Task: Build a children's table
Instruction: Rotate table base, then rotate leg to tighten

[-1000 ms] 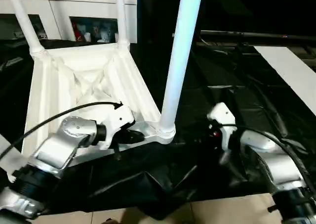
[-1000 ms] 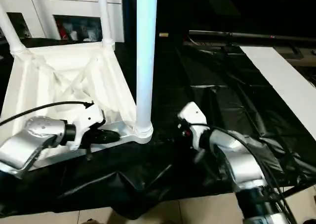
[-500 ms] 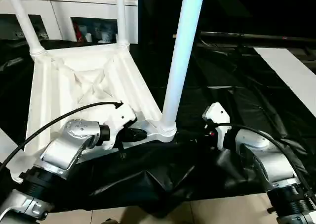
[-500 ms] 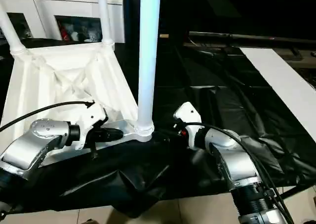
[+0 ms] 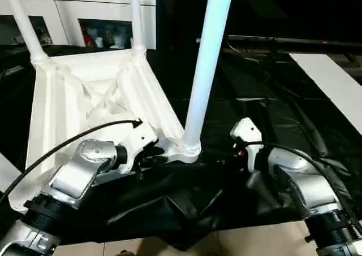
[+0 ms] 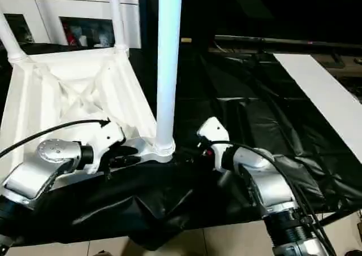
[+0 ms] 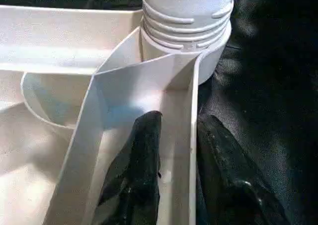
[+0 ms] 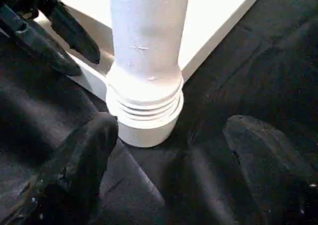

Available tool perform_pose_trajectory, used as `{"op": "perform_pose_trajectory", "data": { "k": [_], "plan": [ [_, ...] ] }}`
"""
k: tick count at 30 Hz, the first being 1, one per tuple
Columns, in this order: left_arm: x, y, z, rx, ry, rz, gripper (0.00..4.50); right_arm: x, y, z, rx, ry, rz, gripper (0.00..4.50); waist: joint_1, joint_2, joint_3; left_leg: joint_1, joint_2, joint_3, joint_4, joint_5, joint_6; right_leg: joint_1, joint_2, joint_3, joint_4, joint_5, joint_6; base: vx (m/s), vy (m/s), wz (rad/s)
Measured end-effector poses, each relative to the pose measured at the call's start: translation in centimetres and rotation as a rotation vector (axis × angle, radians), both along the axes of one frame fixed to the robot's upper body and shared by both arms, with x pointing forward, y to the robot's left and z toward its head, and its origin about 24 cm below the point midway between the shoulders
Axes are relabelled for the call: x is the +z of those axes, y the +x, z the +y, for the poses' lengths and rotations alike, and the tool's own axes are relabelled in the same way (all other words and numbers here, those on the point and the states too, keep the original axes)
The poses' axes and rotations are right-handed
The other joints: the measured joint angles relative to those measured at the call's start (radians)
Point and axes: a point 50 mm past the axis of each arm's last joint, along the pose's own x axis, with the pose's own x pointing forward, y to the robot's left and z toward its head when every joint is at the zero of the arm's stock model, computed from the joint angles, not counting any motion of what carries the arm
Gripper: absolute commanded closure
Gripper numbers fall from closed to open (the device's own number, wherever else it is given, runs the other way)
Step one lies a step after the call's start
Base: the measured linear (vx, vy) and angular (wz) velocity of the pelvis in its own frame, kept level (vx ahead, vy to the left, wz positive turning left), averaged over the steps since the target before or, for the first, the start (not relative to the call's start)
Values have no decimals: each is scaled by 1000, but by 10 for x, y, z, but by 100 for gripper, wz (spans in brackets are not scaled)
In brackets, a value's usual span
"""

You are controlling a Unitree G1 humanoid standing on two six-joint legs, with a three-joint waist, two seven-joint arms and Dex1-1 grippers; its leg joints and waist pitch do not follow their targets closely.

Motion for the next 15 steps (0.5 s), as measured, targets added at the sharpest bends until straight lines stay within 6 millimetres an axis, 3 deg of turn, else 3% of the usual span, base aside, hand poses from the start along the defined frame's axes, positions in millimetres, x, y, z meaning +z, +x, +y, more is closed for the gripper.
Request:
{"op": "perform_pose_trajectory", "data": {
  "k": [3,5,15],
  "plan": [
    [1,-2,3,5,17,9,323,-1,0,0,0,-2,5,54,-3,-2,-1,0,0,0,0,0,0,0,0,0,0,-1,1,0,0,0],
    [1,-3,4,8,25,9,359,-1,1,0,-1,-3,7,54,-4,-2,-1,0,0,0,0,0,0,0,0,0,0,-1,1,0,0,0],
    [1,-6,5,1,31,33,416,-1,5,8,51,6,9,54,-6,-15,-5,0,0,0,0,0,0,0,0,0,0,-2,4,0,0,0]
  ]
}}
